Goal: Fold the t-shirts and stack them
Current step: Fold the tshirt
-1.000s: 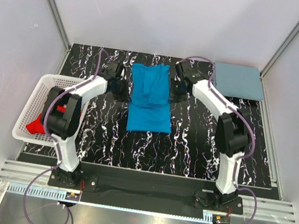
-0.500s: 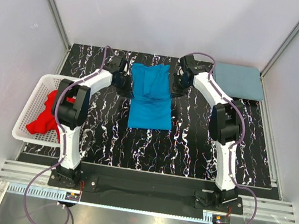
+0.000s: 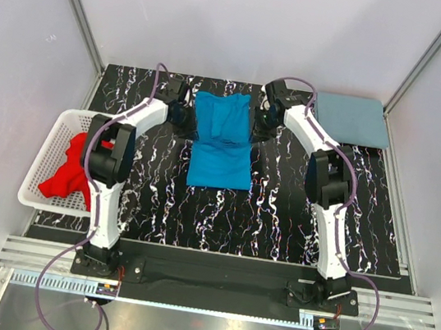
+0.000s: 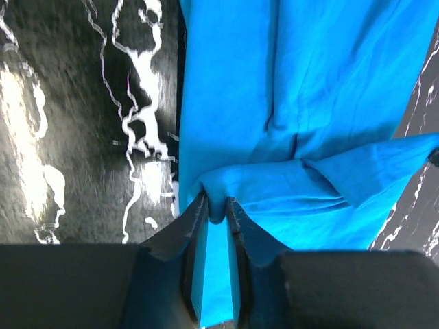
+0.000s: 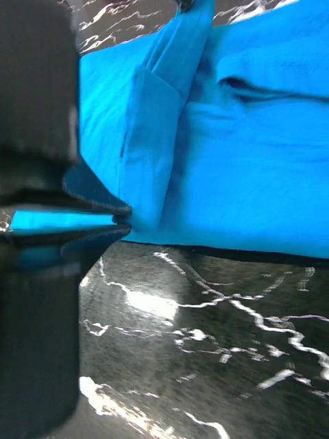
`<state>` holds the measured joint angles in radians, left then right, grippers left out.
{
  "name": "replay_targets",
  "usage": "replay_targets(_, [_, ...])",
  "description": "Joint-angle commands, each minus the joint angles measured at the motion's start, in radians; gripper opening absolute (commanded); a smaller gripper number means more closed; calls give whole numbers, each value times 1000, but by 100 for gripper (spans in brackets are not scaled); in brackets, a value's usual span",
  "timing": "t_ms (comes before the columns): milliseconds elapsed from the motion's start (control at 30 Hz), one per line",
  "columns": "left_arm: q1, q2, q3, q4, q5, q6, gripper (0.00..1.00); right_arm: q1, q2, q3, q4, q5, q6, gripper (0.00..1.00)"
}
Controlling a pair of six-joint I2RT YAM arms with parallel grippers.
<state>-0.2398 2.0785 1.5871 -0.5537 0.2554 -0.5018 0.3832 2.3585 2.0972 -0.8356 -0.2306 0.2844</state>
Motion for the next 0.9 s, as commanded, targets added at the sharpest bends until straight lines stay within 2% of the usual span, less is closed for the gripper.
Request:
replay_targets(0, [16,8,63,17,-36,0,22,-17,28,102,21,-6,-16,20])
replay_targets(67, [17,-52,57,41,-103,-12,25,-23,27,133,10,4,-16,29])
replay_targets(100, [17,-82,15,60,-173,-17,29,-24,13,133,-3,19,-16,30])
replay_targets(167, [16,-190,-98,154,-209,-36,31,-24,-42,82,-2,17,-16,33])
replay_targets(233, [-1,-280,-182,219,-199,-58,31,-24,-85,-22,39,-5,-13,30])
replay_targets(333, [-33,-314,-292,313,-119,-72,30,-23,-140,-129,93,-39,-7,26])
replay_targets(500, [-64,-227,-308,403,62,-37,30,-24,-110,-131,115,-105,-34,29])
replay_targets(567, [-62,-187,-279,414,91,-40,29,-26,-76,-102,101,-116,-48,30])
replay_targets(700, [-56,-80,-201,377,78,-24,29,-29,-36,-77,95,-124,-53,32])
replay_targets(867, [-21,-17,-116,336,27,-12,30,-50,-9,-65,121,-122,-57,33])
